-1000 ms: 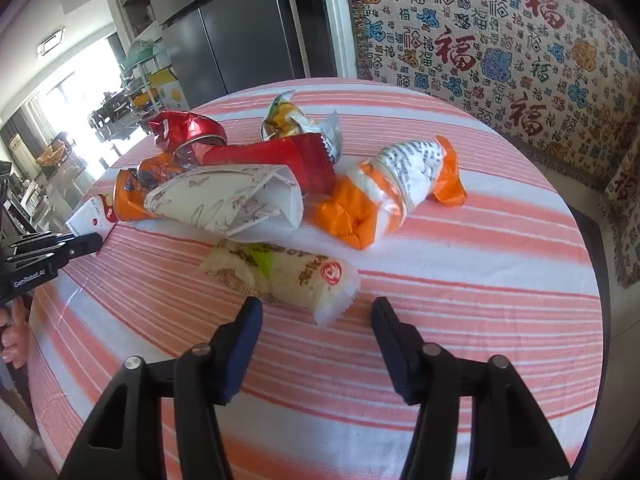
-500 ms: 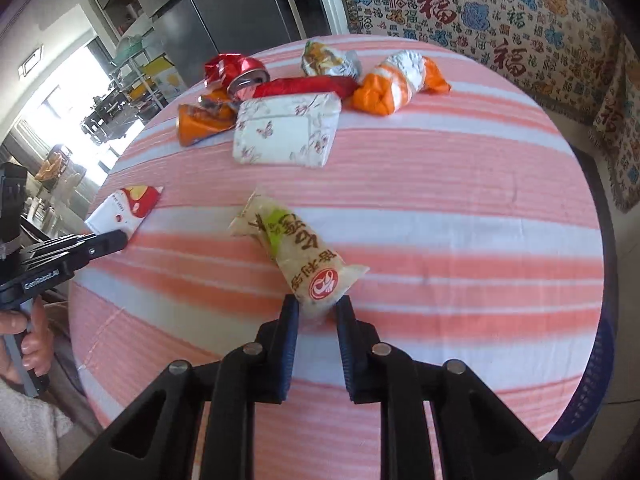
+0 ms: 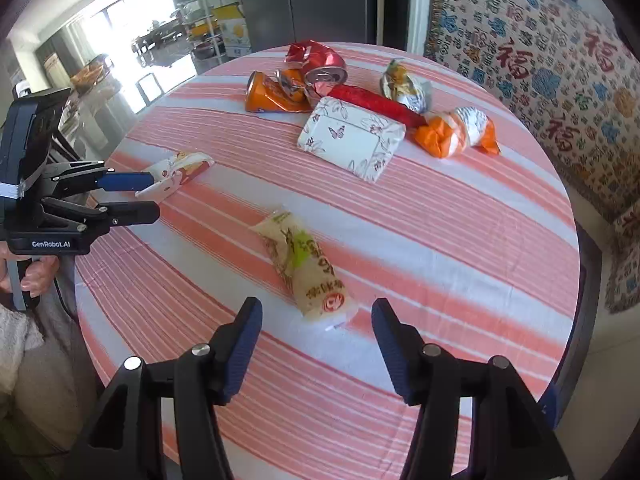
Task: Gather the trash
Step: 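Grasp the clear bread bag with the right tool while the left tool holds the white wrapper, then carry the white wrapper and bread bag over the blue basket and release both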
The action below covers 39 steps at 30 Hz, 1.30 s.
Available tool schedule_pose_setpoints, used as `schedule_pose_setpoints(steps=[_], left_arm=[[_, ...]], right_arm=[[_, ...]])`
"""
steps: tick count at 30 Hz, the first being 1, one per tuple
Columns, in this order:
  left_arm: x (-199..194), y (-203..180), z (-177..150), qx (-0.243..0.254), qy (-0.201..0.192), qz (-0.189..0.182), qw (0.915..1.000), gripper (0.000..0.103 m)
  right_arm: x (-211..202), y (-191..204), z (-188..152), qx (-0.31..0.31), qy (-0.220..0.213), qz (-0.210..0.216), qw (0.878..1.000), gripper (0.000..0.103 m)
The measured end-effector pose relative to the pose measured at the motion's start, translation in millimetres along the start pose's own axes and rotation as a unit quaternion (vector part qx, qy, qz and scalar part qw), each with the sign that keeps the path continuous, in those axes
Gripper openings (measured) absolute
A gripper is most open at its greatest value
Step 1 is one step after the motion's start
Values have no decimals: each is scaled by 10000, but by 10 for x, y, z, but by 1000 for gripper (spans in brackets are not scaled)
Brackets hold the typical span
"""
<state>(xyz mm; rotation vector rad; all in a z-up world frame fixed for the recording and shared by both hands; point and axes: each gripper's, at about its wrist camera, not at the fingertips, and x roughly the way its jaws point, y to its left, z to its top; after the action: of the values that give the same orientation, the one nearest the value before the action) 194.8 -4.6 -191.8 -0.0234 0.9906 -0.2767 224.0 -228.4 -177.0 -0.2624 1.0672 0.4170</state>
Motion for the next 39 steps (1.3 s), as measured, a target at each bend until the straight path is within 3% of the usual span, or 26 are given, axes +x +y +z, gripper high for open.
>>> schedule_pose_setpoints(steps=[5, 8, 9, 11, 15, 19, 24, 29, 34, 39], left_arm=[[145, -5, -2, 218, 118, 235, 9994, 59], [172, 51, 25, 168, 95, 434, 9989, 52], [164, 65, 37, 160, 83, 488, 9986, 35], [147, 92, 39, 90, 119, 456, 9988, 10], [76, 174, 44, -221, 75, 251, 9994, 5], [-39, 65, 70, -333, 2, -47, 9994, 5], [-116, -367, 182, -61, -57, -264, 9996, 5], [-72, -848, 329, 107, 5, -619, 9980, 5], [43, -1535, 529, 439, 57, -1053, 9935, 5], [199, -2315, 763, 855, 157, -1494, 9850, 5]], right_arm=[[278, 131, 232, -456, 394, 37, 9982, 58], [476, 180, 284, -534, 649, -122, 9964, 56], [524, 169, 298, -462, 725, -151, 9962, 55], [525, 127, 319, -221, 740, -147, 9969, 28], [345, 66, 289, 137, 604, -279, 9977, 21], [85, -49, 180, 635, 345, -118, 9973, 21], [-136, -275, -48, 1295, 97, 65, 9915, 21], [-376, -621, -360, 1774, -78, -160, 9840, 21], [-718, -1139, -814, 2412, -267, -516, 9687, 21], [-972, -1770, -1430, 3235, -307, -1043, 9400, 21]])
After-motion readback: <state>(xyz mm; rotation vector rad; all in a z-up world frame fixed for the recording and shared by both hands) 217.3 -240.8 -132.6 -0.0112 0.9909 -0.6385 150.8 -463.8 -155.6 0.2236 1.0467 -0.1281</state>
